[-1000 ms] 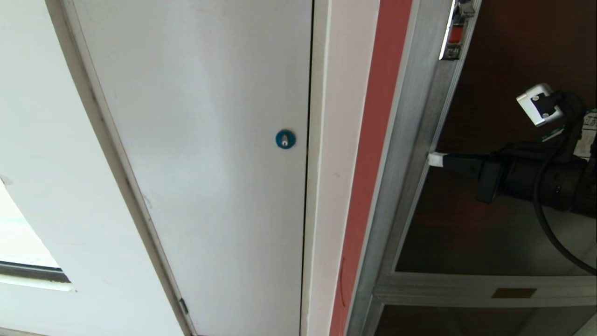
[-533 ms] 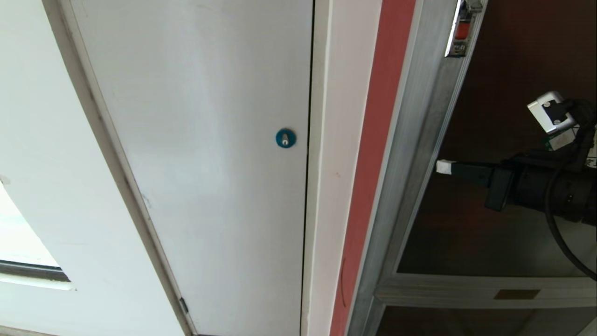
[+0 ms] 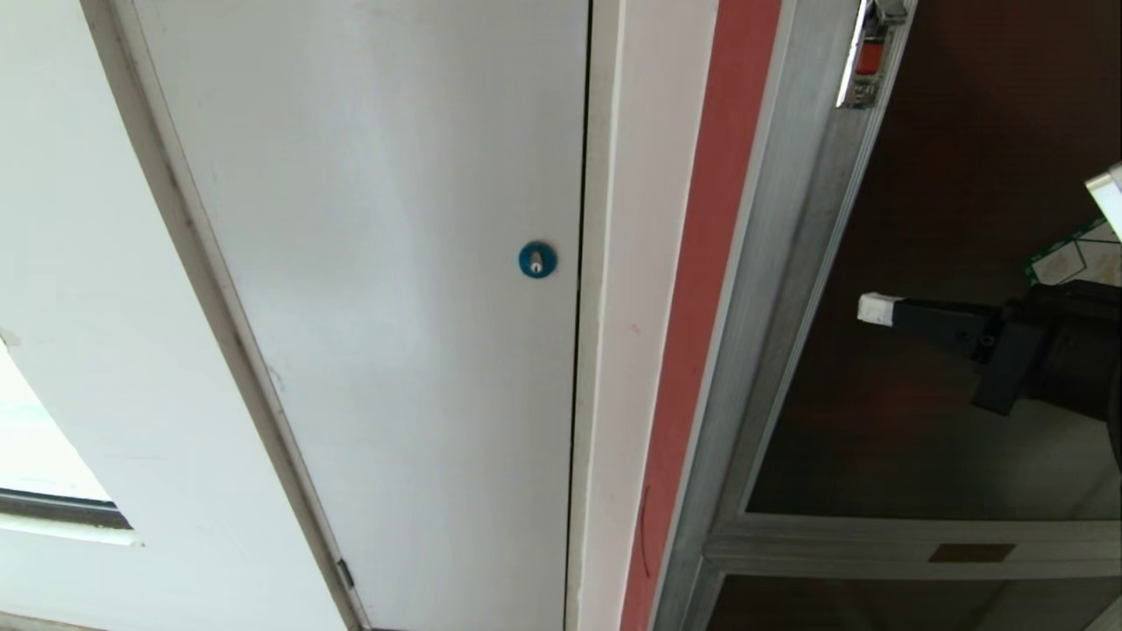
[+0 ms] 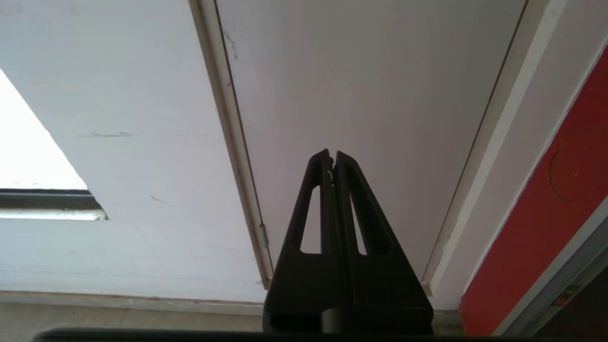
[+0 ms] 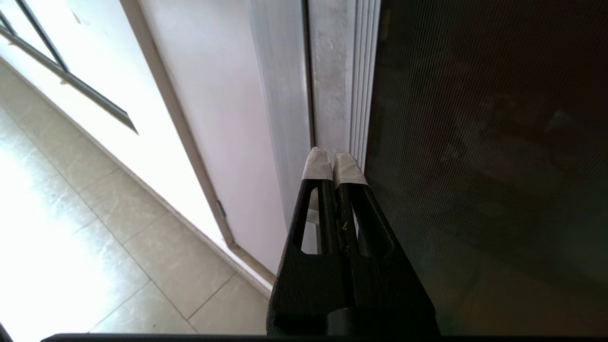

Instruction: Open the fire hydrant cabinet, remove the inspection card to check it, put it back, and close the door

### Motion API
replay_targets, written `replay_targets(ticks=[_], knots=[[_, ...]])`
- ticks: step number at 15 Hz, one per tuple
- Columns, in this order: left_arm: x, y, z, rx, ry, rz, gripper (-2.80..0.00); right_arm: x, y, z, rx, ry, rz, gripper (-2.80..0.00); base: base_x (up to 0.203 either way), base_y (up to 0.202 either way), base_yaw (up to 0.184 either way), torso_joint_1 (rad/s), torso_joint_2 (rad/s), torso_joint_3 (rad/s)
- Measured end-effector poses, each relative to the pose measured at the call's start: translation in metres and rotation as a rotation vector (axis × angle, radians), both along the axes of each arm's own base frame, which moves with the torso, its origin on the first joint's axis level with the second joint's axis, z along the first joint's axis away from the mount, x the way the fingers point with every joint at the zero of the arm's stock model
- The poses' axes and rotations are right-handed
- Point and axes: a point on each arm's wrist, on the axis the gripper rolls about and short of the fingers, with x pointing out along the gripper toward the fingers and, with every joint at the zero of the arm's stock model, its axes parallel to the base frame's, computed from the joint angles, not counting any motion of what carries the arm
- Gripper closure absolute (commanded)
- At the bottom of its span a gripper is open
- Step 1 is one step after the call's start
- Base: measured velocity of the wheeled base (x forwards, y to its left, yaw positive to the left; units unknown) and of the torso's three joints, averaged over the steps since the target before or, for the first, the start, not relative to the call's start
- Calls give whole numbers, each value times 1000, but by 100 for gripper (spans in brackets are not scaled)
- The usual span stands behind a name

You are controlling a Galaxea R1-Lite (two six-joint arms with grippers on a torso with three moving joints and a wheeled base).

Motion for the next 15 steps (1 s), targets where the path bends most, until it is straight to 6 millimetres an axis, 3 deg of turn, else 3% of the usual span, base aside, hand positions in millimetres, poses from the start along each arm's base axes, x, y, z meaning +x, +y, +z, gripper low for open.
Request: replay_targets(ticks=[7, 15], knots=[[0, 0, 0, 0, 0, -1, 0, -17, 5, 37, 36, -131, 41, 0, 0, 0, 0, 0, 0, 0], [0, 0, 0, 0, 0, -1, 0, -10, 12, 89, 51, -193, 69, 0, 0, 0, 0, 0, 0, 0]])
